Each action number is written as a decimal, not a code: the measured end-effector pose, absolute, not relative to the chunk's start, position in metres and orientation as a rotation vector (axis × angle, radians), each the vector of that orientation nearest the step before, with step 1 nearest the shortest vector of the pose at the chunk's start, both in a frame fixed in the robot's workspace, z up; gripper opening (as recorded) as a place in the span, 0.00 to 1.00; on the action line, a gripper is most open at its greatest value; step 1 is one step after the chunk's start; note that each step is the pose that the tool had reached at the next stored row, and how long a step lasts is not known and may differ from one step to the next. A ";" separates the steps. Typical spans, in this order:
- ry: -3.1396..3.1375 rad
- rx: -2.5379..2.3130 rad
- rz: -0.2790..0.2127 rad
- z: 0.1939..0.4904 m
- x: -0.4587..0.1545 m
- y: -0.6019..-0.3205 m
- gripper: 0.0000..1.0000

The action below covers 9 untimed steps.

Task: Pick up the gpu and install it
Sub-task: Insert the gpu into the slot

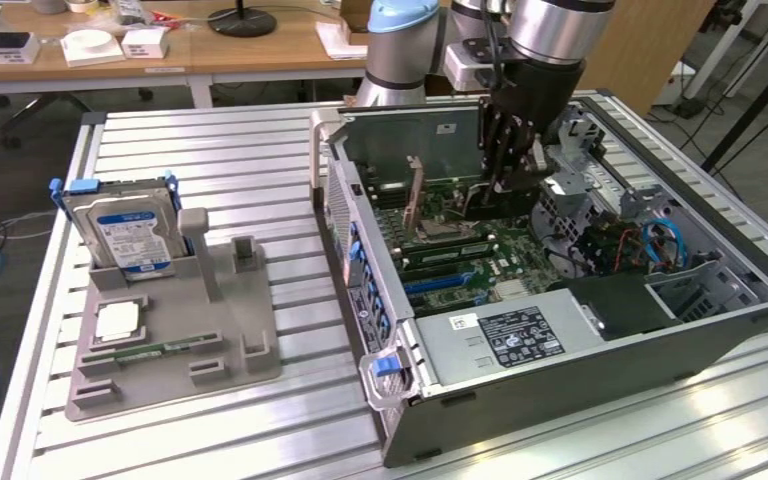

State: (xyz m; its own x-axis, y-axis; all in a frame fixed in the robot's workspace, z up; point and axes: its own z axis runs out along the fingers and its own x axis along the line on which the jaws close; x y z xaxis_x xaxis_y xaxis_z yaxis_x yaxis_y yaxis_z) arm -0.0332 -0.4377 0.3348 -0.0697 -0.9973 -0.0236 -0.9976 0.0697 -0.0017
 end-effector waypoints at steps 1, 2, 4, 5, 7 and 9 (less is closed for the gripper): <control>2.283 -2.131 0.023 0.334 -0.033 -0.438 0.26; 2.278 -2.135 0.022 0.334 -0.033 -0.439 0.26; 2.262 -2.152 0.022 0.333 -0.033 -0.439 0.26; 2.255 -2.160 0.022 0.333 -0.033 -0.440 0.26; 2.243 -2.173 0.022 0.333 -0.033 -0.440 0.26; 2.242 -2.173 0.022 0.333 -0.033 -0.440 0.26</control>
